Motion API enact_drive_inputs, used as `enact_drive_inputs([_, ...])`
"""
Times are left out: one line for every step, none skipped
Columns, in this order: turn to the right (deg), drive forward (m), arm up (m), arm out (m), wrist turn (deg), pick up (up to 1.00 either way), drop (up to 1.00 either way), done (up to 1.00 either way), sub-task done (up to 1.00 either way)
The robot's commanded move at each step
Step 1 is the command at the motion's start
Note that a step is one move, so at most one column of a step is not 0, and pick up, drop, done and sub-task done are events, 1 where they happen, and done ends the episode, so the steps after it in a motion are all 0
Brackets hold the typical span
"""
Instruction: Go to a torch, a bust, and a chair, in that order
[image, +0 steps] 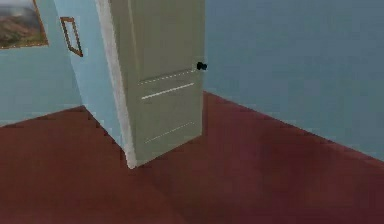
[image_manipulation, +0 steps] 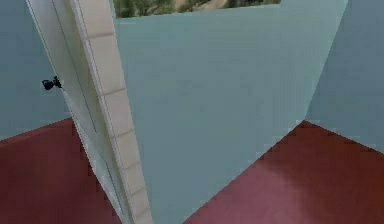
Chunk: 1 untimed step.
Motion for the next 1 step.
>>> enact_drive_inputs([-9.0,0.0,0.0,0.0,0.0,0.0,0.0,0.0,0.0])
